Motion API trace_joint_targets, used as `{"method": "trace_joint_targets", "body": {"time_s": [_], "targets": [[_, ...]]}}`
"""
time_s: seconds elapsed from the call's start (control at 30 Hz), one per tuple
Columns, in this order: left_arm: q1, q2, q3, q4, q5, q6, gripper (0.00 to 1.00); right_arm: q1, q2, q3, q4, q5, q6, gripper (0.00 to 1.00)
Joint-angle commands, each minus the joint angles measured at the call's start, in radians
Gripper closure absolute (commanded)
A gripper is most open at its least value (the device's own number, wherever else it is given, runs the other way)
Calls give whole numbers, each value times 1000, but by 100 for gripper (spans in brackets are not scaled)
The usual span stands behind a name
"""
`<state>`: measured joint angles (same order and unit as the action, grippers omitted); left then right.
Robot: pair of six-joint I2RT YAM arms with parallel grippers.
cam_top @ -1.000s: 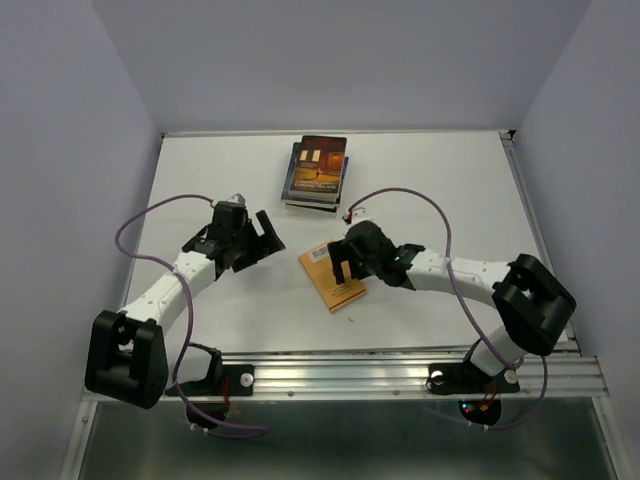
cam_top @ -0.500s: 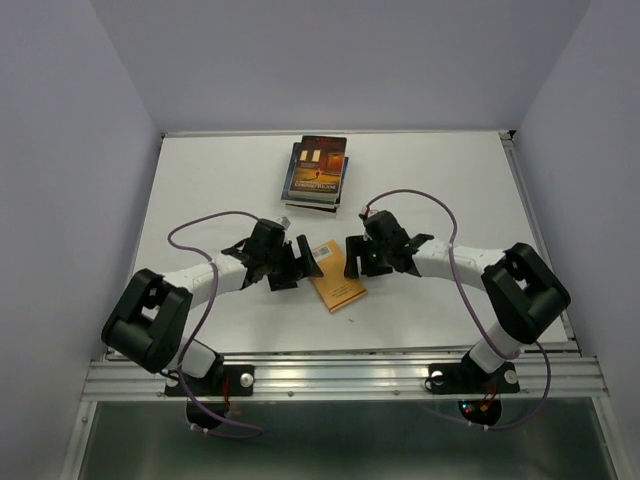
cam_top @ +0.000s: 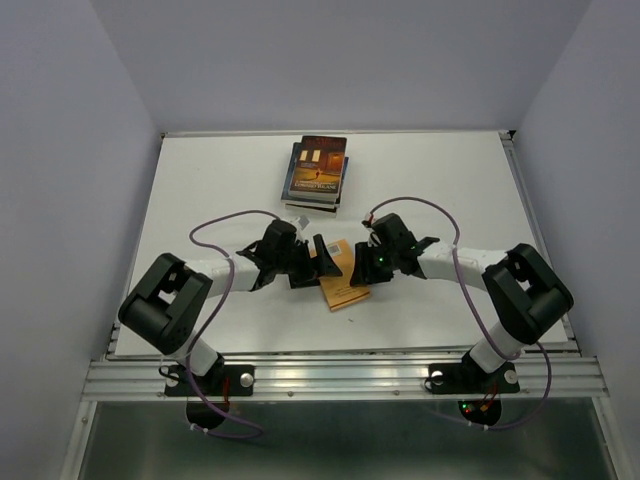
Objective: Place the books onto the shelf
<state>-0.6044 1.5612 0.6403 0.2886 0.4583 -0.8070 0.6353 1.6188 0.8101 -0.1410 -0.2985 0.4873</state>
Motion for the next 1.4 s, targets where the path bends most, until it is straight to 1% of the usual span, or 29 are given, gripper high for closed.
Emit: {"method": "trace_joint_targets", "body": {"time_s": [0.0,0.17,0.23,0.33,0.37,0.53,0.57,0.7,0.8,0.87,0.93,0.97,1.03,1.07,1.13,1.17,1.2,1.23,1.27,1.3,1.33,1.37], "targets": [[-46,-13,-27,182,143,-49,7,41,65,-54,-19,-128,4,65],[-46,-102,-65,365,152,-67,7,11,53,-66,3,-175,17,67],[-46,-107,-83,466,180,-90,6,-2,35,-69,17,-209,16,67],[-46,-92,-105,558,224,-113,6,-23,15,-68,37,-258,19,68],[-46,-86,-113,634,238,-138,6,-23,12,-62,49,-267,20,68],[-46,-12,-102,762,322,-167,6,-32,10,-34,63,-301,19,67],[-49,3,-99,808,335,-179,7,-32,10,-31,72,-306,19,67],[-54,115,-59,888,413,-227,7,-42,15,-32,95,-320,31,67],[-58,158,-41,906,434,-241,9,-63,9,-38,107,-311,39,67],[-61,195,-37,882,454,-225,11,-75,-7,-43,112,-297,43,67],[-61,220,-37,799,456,-173,13,-89,-17,-48,113,-288,48,67],[-61,220,-36,720,453,-150,16,-103,-26,-49,112,-286,51,67],[-63,189,-47,680,422,-126,17,-114,-34,-57,113,-281,53,67],[-61,171,-41,582,402,-69,18,-114,-37,-68,112,-281,56,67],[-63,113,11,442,307,10,22,-123,-42,-77,112,-281,59,67],[-63,93,31,375,272,44,28,-123,-43,-81,112,-281,59,67],[-61,56,67,281,214,92,31,-123,-49,-91,110,-281,59,67],[-61,39,84,244,188,109,34,-123,-51,-95,109,-281,62,67],[-63,24,100,201,163,124,44,-132,-56,-98,106,-277,63,67],[-63,-8,134,122,119,159,56,-132,-68,-101,101,-262,60,67],[-63,-26,156,75,84,178,57,-132,-68,-101,92,-261,59,67],[-63,-61,186,-6,18,198,72,-132,-86,-101,74,-242,48,66]]}}
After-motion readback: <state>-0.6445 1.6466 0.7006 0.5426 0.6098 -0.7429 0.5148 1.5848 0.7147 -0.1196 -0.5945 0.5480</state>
